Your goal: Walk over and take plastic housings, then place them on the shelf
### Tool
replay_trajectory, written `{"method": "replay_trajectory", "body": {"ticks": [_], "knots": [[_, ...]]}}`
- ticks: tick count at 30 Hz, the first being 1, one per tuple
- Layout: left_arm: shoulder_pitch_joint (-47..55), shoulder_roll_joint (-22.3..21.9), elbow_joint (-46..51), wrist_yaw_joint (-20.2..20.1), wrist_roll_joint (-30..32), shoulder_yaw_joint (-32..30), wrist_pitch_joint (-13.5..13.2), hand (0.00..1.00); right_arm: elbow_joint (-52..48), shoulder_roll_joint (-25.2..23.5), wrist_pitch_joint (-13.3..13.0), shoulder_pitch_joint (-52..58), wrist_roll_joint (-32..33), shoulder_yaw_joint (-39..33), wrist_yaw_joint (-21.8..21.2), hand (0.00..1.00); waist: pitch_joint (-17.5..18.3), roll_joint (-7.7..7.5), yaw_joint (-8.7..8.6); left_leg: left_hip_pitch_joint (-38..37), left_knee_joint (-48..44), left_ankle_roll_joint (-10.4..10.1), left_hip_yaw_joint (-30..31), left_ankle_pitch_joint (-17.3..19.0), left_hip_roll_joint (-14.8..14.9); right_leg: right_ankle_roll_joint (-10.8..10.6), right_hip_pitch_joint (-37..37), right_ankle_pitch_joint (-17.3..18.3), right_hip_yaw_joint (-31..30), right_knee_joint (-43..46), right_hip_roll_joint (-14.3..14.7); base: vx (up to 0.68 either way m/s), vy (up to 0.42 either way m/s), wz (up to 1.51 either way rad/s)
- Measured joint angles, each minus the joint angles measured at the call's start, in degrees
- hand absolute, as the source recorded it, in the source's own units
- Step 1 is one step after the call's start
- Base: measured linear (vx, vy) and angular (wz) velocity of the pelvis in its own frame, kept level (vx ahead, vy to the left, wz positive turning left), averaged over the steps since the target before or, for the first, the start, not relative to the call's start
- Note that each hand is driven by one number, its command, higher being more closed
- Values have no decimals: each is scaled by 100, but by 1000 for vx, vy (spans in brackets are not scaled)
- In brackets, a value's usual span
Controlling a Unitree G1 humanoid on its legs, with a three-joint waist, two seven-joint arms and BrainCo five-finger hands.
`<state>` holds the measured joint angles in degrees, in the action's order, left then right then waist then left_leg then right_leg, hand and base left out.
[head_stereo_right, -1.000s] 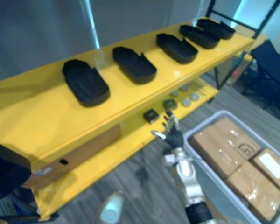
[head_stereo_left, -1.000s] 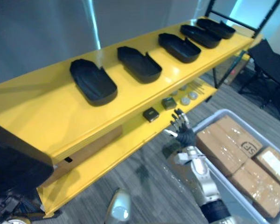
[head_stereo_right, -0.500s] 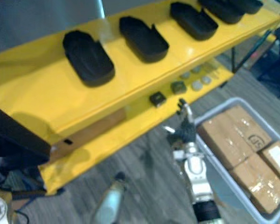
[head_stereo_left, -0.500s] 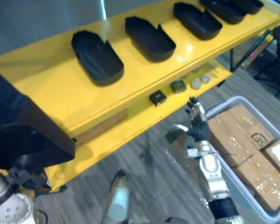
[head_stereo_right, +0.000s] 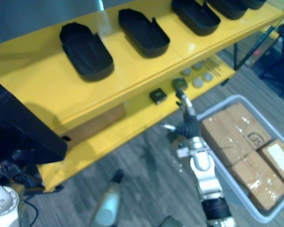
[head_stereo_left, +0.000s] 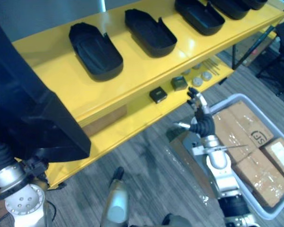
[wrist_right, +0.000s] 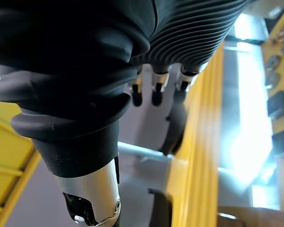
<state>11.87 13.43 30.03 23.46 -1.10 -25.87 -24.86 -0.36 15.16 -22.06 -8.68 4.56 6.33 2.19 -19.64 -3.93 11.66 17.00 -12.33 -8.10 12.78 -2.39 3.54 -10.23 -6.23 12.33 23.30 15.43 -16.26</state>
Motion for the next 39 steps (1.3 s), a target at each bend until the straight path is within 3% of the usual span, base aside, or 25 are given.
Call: {"method": "replay_trajectory", "body": {"ticks": [3,7,11,12,13,14,15,16,17,18,20,22,24,25,27,28,29,31,35,39], "knots": [[40,-4,0,1,43,-60,1,100,1,-58,-88,-112,-85,6,122,0,-2,2,37,-2,-67,-8,-22,2,-23,-30,-54,-17,19,-35,-27,4,5,1],[182,-44,16,-161,250,-216,-38,100,4,-242,-233,-236,-80,-98,644,0,2,2,180,14,-799,-1,-92,555,-110,-34,-411,-62,88,-55,-88,16,62,1],[272,-47,9,-301,263,-352,-201,100,4,-413,-340,-32,-76,-484,1179,0,4,24,140,-19,-1012,123,-231,722,-111,720,46,-445,-273,1257,-294,4,141,25],[286,-47,7,-386,263,-446,-245,100,6,-471,-427,-14,-84,-608,1308,0,20,-16,135,23,-1178,277,-402,848,-141,907,302,-700,-485,1600,-421,67,193,9],[324,-46,21,-397,258,-553,-261,100,3,-462,-486,-26,-92,-717,1380,0,37,137,97,141,-1811,580,-522,1192,-113,941,440,-939,-615,2157,-490,95,215,-2],[306,-7,2,-398,247,-607,-257,100,44,-488,-510,-36,-93,-749,1416,0,12,171,94,107,-1956,482,-506,1323,-103,954,584,-1087,-729,2484,-587,98,227,0],[235,17,-82,-378,187,-676,-249,100,157,-499,-514,-54,-114,-765,1438,0,23,225,0,63,-1974,567,-458,1387,-135,689,870,-371,-990,2647,-514,69,182,8],[93,4,-220,-325,129,-685,-226,100,153,-480,-511,-83,-146,-857,1402,0,50,269,-45,-14,-1784,621,-375,1357,-109,592,1096,22,-1198,2198,-227,56,172,14],[23,4,-286,-305,107,-695,-208,100,128,-468,-506,-99,-144,-938,1390,0,73,268,-64,-35,-1662,649,-350,1338,-98,603,1208,40,-1337,1846,-50,68,110,19],[-115,6,-432,-248,102,-722,-171,100,64,-440,-504,-168,-129,-1176,1343,0,73,275,-142,-90,-1455,674,-293,1321,-97,532,1342,-5,-1664,1094,237,45,69,28],[-249,-36,-499,-155,96,-716,-32,100,-106,-322,-436,-162,-63,-1589,1246,0,77,323,-268,-102,-1414,665,-199,1318,-101,353,1446,-142,-2120,360,521,43,15,49],[-331,-43,-517,-67,99,-652,-3,100,-429,-215,-396,42,26,-1929,1184,0,88,313,-419,-115,-1519,610,-59,1312,-156,274,1396,-181,-2352,297,653,64,-81,82],[-322,-43,-515,-19,115,-650,41,100,-596,-182,-390,82,70,-2130,1158,0,191,138,-433,-124,-1511,519,-67,1367,-228,297,1318,-158,-2323,330,687,158,-296,79],[-280,-112,-510,20,154,-635,146,100,-622,-92,-416,73,143,-2175,1164,0,230,125,-476,-131,-1510,440,-71,1395,-212,178,1188,-305,-2325,234,768,170,-402,86],[-84,-346,-509,23,144,-601,199,100,-614,-24,-411,137,286,-2264,1190,0,370,207,-499,-162,-1240,294,-207,1302,56,273,1177,-303,-2076,276,885,134,-305,60],[42,-401,-508,59,142,-594,216,100,-616,-18,-411,143,318,-2349,1239,0,427,327,-502,-134,-1031,255,-435,1143,313,303,1212,-332,-1910,278,939,171,-245,60],[52,-425,-499,67,154,-516,230,100,-611,5,-398,213,316,-2508,1347,0,492,455,-598,-52,-875,262,-737,883,505,317,1203,-327,-1657,282,942,173,-232,75],[-3,-451,-399,69,155,-354,234,100,-609,-8,-388,408,322,-2813,1443,0,550,564,-723,-133,-502,155,-1252,523,587,318,1114,-326,-1381,283,886,168,-143,90],[-53,-441,-295,193,168,-262,320,100,-728,-112,-391,838,313,-3223,1473,0,535,499,-810,-648,29,81,-1349,379,509,318,762,-326,-1247,303,782,141,-16,33],[158,-447,-326,437,392,-270,819,100,-939,-452,-407,1252,425,-3625,1511,0,522,460,-925,-900,462,127,-1440,245,275,318,681,-325,-1242,246,595,76,42,7]]}}
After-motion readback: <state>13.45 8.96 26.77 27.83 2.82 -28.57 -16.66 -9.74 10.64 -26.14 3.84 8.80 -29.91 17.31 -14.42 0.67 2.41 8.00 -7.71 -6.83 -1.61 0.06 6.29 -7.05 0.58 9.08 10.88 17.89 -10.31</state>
